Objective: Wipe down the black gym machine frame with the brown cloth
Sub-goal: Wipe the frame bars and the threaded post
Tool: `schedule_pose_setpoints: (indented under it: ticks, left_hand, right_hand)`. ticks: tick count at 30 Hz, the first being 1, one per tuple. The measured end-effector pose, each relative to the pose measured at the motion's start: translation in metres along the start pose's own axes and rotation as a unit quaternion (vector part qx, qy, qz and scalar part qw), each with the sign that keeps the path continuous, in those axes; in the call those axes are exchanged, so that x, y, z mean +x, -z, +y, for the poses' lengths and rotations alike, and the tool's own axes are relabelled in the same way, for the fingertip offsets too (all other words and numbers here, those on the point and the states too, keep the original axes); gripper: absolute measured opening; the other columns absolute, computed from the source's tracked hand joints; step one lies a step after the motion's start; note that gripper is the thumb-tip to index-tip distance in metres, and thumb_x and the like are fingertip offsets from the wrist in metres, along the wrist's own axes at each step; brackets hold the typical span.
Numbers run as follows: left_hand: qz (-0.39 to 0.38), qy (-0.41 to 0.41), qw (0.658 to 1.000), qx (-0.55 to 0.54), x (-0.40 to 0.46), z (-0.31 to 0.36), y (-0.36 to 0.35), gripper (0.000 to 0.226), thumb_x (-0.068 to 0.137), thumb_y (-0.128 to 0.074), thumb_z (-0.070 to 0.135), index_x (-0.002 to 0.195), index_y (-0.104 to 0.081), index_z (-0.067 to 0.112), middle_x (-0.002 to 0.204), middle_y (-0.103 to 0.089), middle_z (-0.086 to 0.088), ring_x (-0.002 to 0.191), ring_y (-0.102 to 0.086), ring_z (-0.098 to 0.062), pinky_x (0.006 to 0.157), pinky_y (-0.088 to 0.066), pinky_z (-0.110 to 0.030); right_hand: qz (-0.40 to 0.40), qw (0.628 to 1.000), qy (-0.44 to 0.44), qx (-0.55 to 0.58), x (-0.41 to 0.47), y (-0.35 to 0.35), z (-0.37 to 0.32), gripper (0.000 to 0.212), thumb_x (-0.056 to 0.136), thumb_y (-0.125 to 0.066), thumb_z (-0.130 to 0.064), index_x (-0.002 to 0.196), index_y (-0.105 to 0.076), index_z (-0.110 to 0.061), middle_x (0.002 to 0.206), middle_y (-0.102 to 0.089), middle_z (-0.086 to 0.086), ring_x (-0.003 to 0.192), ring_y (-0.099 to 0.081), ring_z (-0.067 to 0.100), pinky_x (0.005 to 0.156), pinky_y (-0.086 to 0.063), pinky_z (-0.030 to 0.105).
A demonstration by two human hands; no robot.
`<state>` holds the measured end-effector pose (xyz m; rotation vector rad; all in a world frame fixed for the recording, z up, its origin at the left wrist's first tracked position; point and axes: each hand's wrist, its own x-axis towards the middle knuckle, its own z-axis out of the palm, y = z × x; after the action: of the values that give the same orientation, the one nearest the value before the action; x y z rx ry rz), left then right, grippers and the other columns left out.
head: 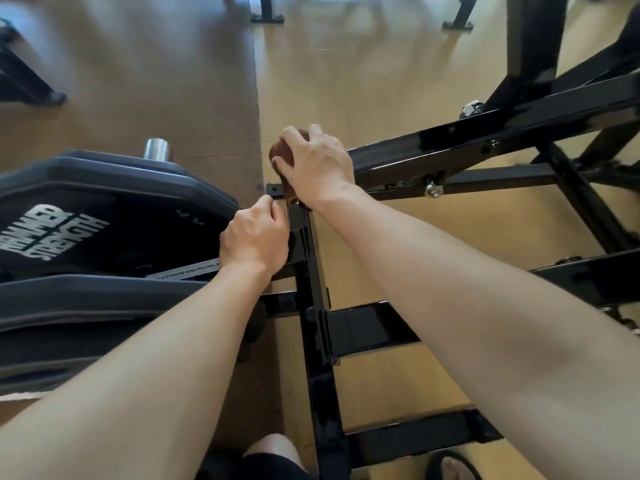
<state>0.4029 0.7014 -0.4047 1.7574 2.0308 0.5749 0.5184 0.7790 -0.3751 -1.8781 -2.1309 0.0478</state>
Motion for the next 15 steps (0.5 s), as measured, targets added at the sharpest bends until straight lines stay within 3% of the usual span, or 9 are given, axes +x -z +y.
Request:
schedule_pose_setpoints:
  ticks: [4,7,12,15]
  left_hand:
    - [-0.005,0.002,1.0,-0.001,0.0,0.0,0.001,0.041,0.109,-0.024,0.043,0.092,-0.055,0.023,0.079,-0.059,-0.001,0.072,-0.06,-0.02,0.075,-0.059,-0.047]
    - [-0.002,-0.005,1.0,0.002,0.0,0.0,0.0,0.041,0.109,-0.024,0.043,0.092,-0.055,0.022,0.078,-0.059,-0.001,0.072,-0.06,-0.02,0.075,-0.058,-0.047]
    - [0.008,-0.004,1.0,0.006,-0.003,0.001,0.001,0.039,0.11,-0.024,0.041,0.098,-0.055,0.022,0.078,-0.058,0.001,0.07,-0.059,-0.016,0.073,-0.06,-0.044]
    - [0.012,-0.009,1.0,0.007,-0.003,0.001,0.0,0.038,0.11,-0.025,0.041,0.102,-0.056,0.021,0.08,-0.059,0.0,0.071,-0.059,-0.017,0.073,-0.06,-0.043]
  right_hand:
    - [0.047,0.997,0.061,-0.008,-0.017,0.002,0.015,0.04,0.103,-0.052,-0.045,0.139,-0.054,-0.026,0.125,-0.056,0.012,0.111,-0.058,0.031,0.098,-0.041,0.038]
    - [0.079,0.995,0.058,-0.023,-0.024,0.015,0.047,0.039,0.101,-0.058,-0.043,0.135,-0.058,-0.025,0.122,-0.059,0.013,0.107,-0.06,0.034,0.095,-0.047,0.041]
    - [0.125,0.991,-0.023,-0.053,-0.032,0.056,0.131,0.032,0.099,-0.059,-0.041,0.127,-0.057,-0.025,0.123,-0.058,0.016,0.105,-0.059,0.042,0.087,-0.051,0.043]
    - [0.155,0.98,-0.101,-0.078,-0.039,0.078,0.168,0.033,0.103,-0.056,-0.039,0.13,-0.054,-0.022,0.133,-0.053,0.017,0.119,-0.053,0.04,0.099,-0.05,0.047]
